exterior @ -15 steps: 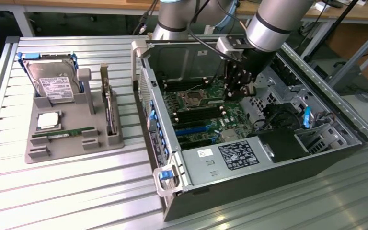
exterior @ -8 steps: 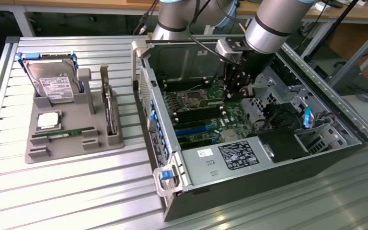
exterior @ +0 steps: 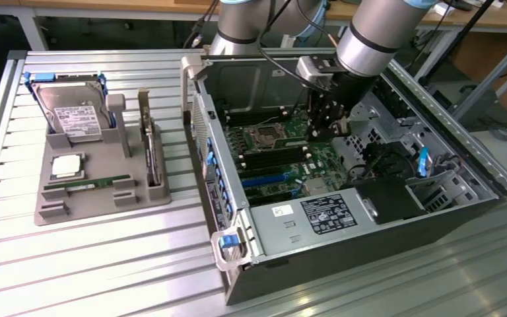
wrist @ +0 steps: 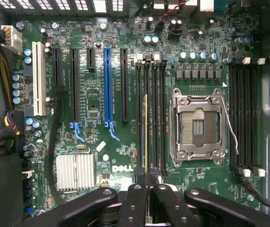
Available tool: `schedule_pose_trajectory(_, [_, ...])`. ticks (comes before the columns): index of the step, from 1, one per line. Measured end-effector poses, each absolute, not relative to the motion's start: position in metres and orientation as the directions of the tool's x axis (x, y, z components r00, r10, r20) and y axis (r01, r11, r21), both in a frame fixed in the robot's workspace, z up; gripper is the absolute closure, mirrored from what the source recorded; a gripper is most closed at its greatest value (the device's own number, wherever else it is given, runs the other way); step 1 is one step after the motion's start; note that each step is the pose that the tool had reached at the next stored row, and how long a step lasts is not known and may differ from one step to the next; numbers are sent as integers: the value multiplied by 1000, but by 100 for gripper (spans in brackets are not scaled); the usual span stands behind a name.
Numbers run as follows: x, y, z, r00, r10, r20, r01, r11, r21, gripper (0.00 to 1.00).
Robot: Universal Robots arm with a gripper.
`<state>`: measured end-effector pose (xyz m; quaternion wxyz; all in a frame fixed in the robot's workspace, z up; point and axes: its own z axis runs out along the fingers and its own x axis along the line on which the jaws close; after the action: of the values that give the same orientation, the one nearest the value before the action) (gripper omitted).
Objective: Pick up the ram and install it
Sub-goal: 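Insert the ram into the slot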
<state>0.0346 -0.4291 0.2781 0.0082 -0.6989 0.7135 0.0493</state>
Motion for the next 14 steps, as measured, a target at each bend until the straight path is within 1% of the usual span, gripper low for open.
schedule_pose_trajectory(14, [17,-429,271,-23,-996,-80,-998,18,59,88])
